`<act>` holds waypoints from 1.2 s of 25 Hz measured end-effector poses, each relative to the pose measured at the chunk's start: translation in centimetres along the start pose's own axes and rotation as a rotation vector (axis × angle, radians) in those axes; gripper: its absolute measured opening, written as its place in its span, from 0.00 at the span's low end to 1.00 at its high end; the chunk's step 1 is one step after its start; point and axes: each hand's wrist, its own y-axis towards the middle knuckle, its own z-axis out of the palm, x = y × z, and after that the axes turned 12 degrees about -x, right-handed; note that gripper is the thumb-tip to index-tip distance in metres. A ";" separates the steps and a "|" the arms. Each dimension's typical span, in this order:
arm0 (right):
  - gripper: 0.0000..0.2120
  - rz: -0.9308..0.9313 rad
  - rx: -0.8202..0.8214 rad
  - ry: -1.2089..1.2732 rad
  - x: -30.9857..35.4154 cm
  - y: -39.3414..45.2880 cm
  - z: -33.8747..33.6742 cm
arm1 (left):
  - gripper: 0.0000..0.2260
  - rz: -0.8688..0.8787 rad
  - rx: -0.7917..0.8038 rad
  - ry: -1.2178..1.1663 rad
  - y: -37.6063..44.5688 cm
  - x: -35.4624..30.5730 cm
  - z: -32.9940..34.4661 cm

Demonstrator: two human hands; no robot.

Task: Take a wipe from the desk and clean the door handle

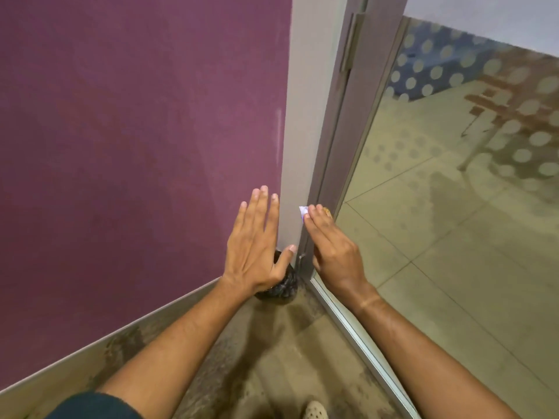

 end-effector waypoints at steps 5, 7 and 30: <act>0.33 0.010 0.064 0.074 -2.1 1.2 5.5 | 0.41 -0.062 0.059 0.022 1.1 2.7 3.2; 0.34 0.020 0.102 0.109 -3.4 1.8 7.9 | 0.41 -0.088 0.082 0.039 2.0 3.8 4.7; 0.23 0.262 0.505 0.227 -13.0 0.5 32.3 | 0.39 -0.187 0.404 0.059 3.9 17.3 22.0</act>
